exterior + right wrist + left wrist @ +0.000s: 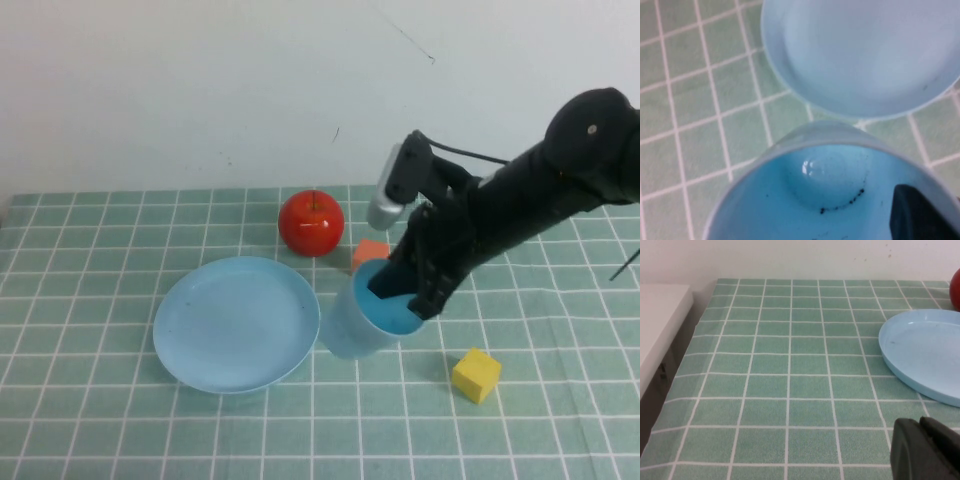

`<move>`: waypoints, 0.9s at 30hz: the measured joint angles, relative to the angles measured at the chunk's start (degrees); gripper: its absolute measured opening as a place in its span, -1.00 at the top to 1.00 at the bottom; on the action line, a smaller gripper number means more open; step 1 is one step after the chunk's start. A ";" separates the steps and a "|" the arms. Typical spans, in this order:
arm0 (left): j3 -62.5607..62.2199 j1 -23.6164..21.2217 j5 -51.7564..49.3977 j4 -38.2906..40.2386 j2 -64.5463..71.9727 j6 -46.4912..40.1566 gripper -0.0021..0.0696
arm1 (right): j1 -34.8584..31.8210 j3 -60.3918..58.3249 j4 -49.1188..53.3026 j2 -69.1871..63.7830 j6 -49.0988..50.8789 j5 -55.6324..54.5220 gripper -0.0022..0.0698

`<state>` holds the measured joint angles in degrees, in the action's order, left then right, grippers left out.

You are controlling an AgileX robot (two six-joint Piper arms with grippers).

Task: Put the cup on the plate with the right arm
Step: Place the cup on the plate

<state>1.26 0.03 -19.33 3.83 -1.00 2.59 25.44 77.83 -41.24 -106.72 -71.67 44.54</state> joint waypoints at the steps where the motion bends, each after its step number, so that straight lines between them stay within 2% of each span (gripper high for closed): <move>1: 0.00 0.00 0.00 0.00 0.00 0.00 0.95 | 0.24 1.71 -0.56 -0.67 0.00 -0.32 0.88; 8: 0.00 0.00 0.00 0.10 0.00 0.00 0.95 | 4.89 14.75 -1.16 -10.80 1.45 -1.10 0.88; 12: 0.00 0.00 0.00 0.10 0.00 0.00 0.95 | 6.93 24.09 -0.59 -18.48 6.22 -0.97 0.88; 19: 0.00 0.00 0.00 0.10 0.00 0.00 0.95 | 7.50 39.47 6.46 -29.02 15.13 3.84 0.88; 27: 0.00 0.00 0.00 0.10 0.00 0.00 0.95 | 7.87 43.83 9.17 -33.05 18.06 5.96 0.88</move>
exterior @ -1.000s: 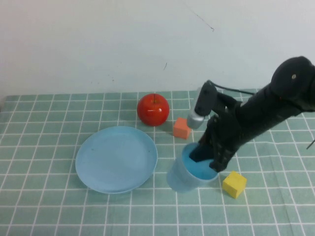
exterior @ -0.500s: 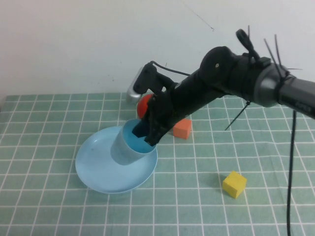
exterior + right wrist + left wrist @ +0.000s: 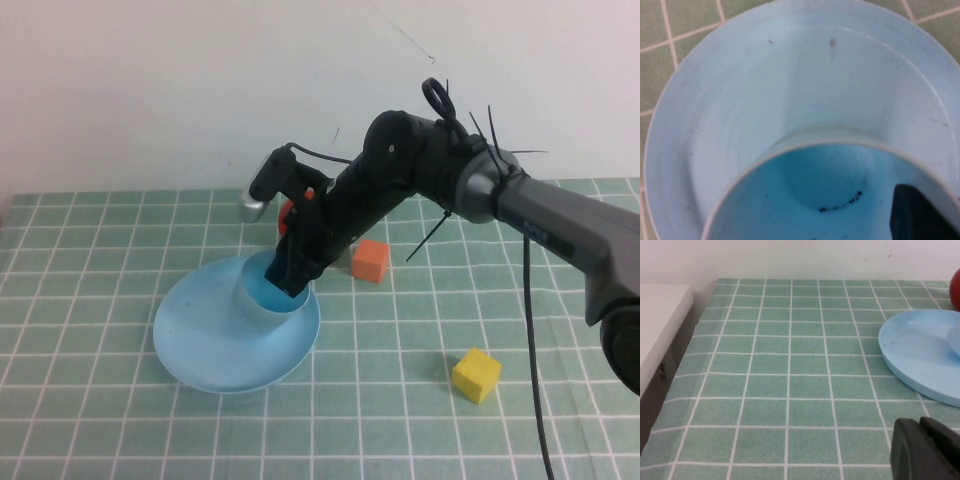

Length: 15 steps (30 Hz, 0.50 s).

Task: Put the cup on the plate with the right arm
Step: Place the cup on the plate

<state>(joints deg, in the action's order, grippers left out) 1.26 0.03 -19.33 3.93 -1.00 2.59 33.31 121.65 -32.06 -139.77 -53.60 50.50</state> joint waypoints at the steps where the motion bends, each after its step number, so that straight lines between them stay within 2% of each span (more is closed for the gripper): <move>1: 0.00 0.00 0.00 0.00 0.00 0.00 0.95 | 0.00 0.09 0.09 0.00 0.00 0.00 0.88; 6: 0.00 0.00 0.00 0.00 0.00 0.00 0.95 | 0.22 0.09 0.12 -0.08 0.39 0.00 0.82; 9: 0.00 0.00 0.00 0.00 0.00 0.00 0.95 | 0.22 0.09 0.22 -0.08 1.17 0.00 0.63; 13: 0.00 0.00 0.00 0.00 0.00 0.00 0.95 | 0.31 0.37 0.00 -0.12 1.56 0.00 0.30; 15: 0.00 0.00 0.00 0.00 0.00 0.00 0.95 | 0.31 1.25 -0.03 -0.21 1.82 0.00 0.20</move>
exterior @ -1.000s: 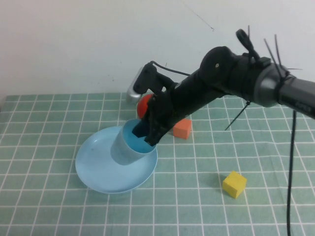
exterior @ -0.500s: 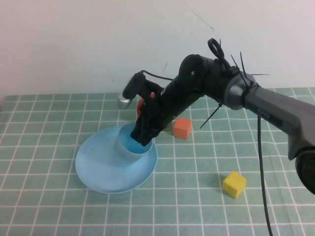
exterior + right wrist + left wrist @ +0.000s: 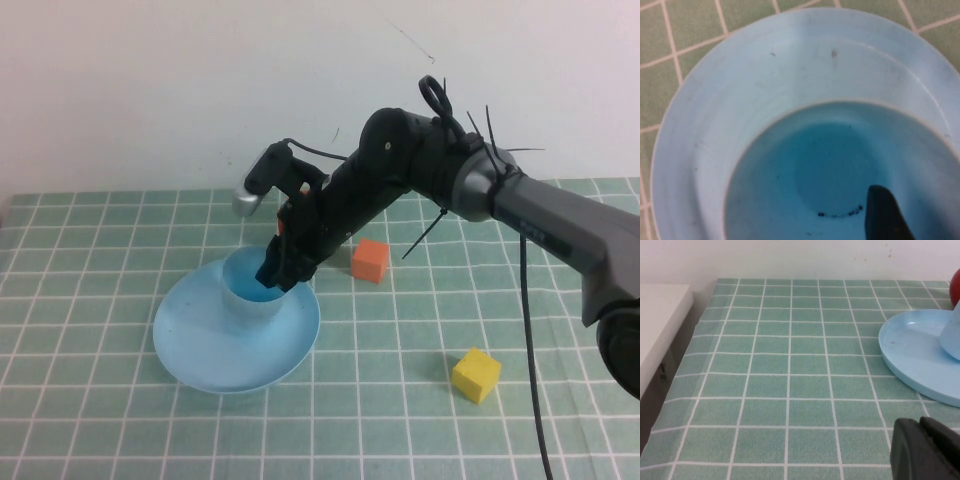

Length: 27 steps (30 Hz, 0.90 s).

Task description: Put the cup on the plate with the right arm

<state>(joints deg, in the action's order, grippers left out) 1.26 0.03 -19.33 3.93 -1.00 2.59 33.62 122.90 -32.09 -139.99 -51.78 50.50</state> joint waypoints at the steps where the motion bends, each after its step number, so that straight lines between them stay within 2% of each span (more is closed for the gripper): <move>1: 0.00 0.00 0.00 0.00 0.00 0.00 0.95 | 0.00 0.77 0.00 -0.10 0.03 0.03 0.17; 12: 0.00 0.00 0.00 0.00 0.00 0.00 0.95 | 0.00 11.33 -0.32 -0.01 4.47 6.72 0.13; 15: 0.00 0.00 0.00 0.00 0.00 0.00 0.95 | 0.00 12.91 0.74 0.96 6.68 11.56 0.30; 18: 0.00 0.00 0.00 0.00 0.00 0.00 0.95 | 0.00 13.87 3.99 3.31 11.59 16.98 0.69; 20: 0.00 0.00 0.00 0.00 0.00 0.00 0.95 | 0.00 14.18 6.31 5.67 13.76 19.24 0.83; 27: 0.00 0.00 0.00 0.00 0.00 0.00 0.95 | 0.00 14.18 15.40 17.34 18.34 20.41 0.92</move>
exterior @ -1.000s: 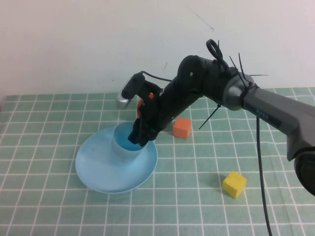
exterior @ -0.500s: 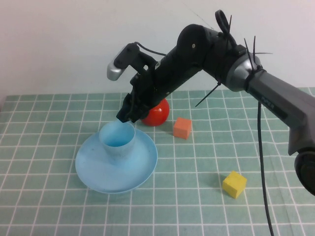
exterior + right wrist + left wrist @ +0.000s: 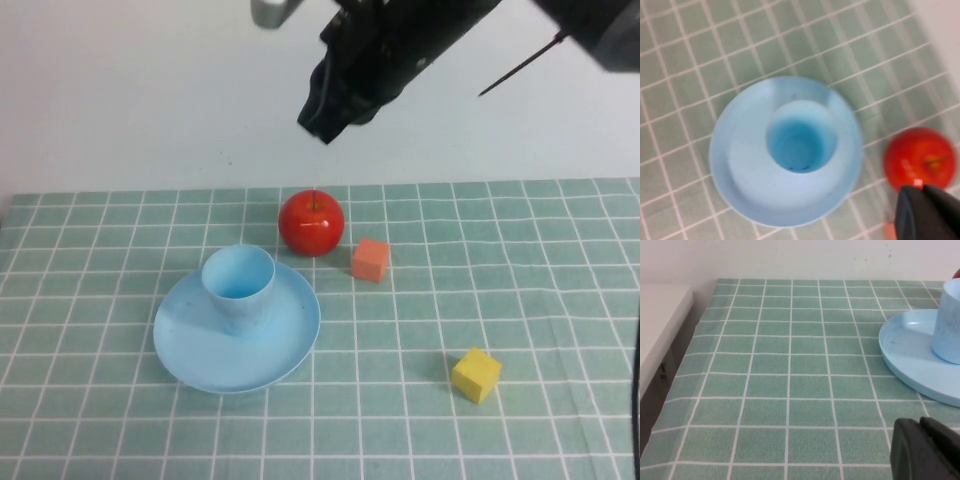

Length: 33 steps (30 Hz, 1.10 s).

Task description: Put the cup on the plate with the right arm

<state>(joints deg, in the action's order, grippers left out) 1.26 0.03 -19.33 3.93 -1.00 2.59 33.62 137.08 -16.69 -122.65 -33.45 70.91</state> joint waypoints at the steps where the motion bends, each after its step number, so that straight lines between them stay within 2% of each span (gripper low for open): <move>1: 0.00 0.00 0.00 0.00 0.00 0.00 0.95 | 0.00 0.00 0.92 1.71 0.31 0.00 0.92; 8: 0.00 0.00 0.00 0.00 0.00 0.00 0.95 | 0.00 0.09 12.69 15.29 2.81 0.00 0.93; 13: 0.00 0.00 0.00 0.00 0.00 0.00 0.95 | 0.00 -7.11 20.20 25.17 3.71 0.00 0.93; 23: 0.00 0.00 0.00 0.00 0.00 0.00 0.95 | 0.00 -38.81 23.79 48.38 7.16 0.00 0.93; 28: 0.00 0.00 0.00 0.00 0.00 0.00 0.95 | 0.00 -56.21 29.70 60.99 15.00 -1.67 0.93; 33: 0.00 0.00 0.00 0.00 0.00 0.00 0.95 | 0.00 -75.14 38.00 75.77 24.70 -9.15 0.93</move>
<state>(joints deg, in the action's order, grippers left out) 1.26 0.03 -19.33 3.93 -1.00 2.59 33.62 61.94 21.32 -46.87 -8.74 61.76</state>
